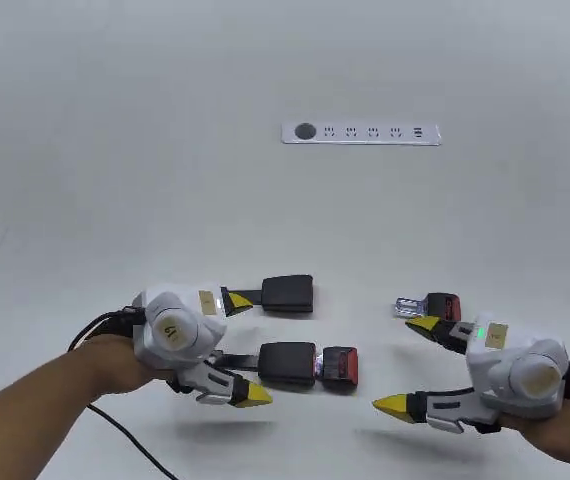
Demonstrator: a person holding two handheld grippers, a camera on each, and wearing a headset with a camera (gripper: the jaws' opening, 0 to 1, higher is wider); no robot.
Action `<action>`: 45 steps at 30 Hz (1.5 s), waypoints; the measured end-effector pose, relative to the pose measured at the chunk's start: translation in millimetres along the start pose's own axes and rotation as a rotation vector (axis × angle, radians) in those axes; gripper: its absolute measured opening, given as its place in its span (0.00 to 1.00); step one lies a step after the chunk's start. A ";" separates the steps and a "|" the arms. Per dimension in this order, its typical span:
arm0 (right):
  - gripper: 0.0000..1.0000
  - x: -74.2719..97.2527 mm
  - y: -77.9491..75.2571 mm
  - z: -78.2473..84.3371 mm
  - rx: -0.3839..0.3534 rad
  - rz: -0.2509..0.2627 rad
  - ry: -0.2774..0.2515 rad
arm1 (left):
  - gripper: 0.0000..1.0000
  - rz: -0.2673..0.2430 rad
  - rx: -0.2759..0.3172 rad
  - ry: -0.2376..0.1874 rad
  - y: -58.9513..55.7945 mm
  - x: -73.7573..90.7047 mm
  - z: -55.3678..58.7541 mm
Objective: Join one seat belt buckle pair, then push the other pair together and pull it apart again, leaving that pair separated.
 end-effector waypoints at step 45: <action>0.71 -8.5 -96.9 29.4 -0.021 0.004 0.102 | 0.73 0.024 -0.058 0.032 80.7 -14.2 -30.3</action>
Point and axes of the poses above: the centre of the closed fingertips' face, and the gripper's own axes: x roughly backward along the fingers, y roughly to its left, z roughly out of its underside, the point moved 3 cm from there along x, roughly backward along the fingers, and after that the axes turned 9 degrees about z, right-handed, at the moved point
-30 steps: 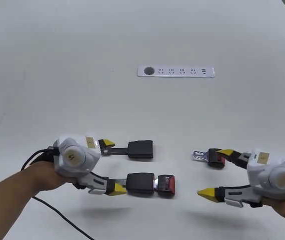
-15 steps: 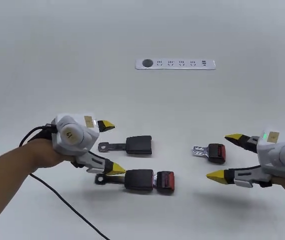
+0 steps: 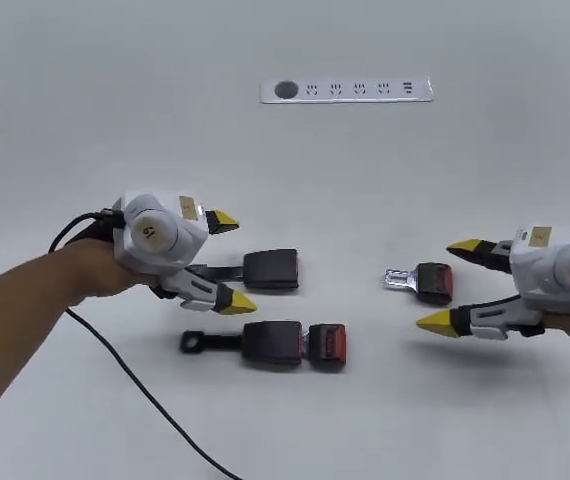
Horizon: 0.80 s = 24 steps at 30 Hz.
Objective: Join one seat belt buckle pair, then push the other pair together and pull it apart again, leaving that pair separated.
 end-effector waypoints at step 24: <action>0.54 -11.1 -8.0 19.6 0.048 -0.057 0.068 | 0.56 0.073 -0.007 0.054 9.0 -37.4 17.3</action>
Point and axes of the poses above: the centre of the closed fingertips' face, and the gripper's own axes: x roughly backward along the fingers, y roughly to its left, z roughly out of its underside, the point moved 3 cm from there along x, roughly backward along the fingers, and after that the axes turned 9 degrees about z, right-handed, at the moved point
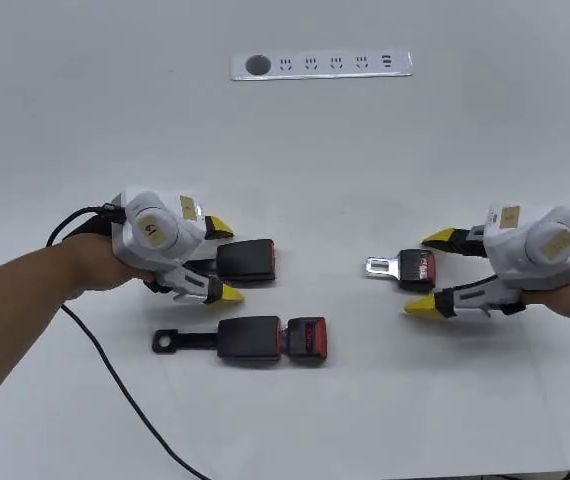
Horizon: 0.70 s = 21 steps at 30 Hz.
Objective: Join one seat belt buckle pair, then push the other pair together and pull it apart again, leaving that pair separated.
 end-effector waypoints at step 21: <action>0.36 -4.7 -8.5 -3.8 0.124 0.001 0.044 | 0.34 0.044 -0.112 0.032 9.9 3.2 -4.3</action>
Point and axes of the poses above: the centre of the closed fingertips' face, and the gripper's own axes: x roughly backward along the fingers, y roughly to its left, z roughly out of its underside, the point moved 3 cm from there along x, roughly backward along the fingers, and after that the axes turned 9 degrees about z, right-handed, at the moved point
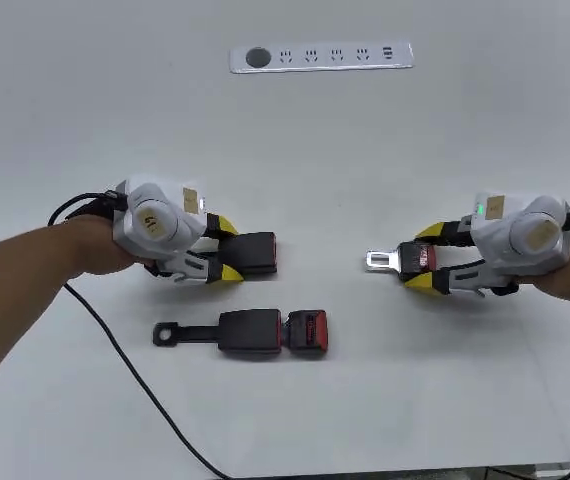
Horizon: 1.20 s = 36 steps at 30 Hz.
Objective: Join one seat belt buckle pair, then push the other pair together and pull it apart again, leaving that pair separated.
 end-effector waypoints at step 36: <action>0.36 -39.9 15.1 -43.9 0.021 -0.030 -0.040 | 0.34 0.003 0.014 0.034 -2.1 -7.6 5.5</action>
Point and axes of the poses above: the centre of the closed fingertips' face, and the gripper's own axes: x roughly backward along the fingers, y roughly to its left, z roughly out of its underside, the point moved 3 cm from there along x, roughly backward along the fingers, and after that the axes turned 9 degrees about z, right-handed, at the moved point
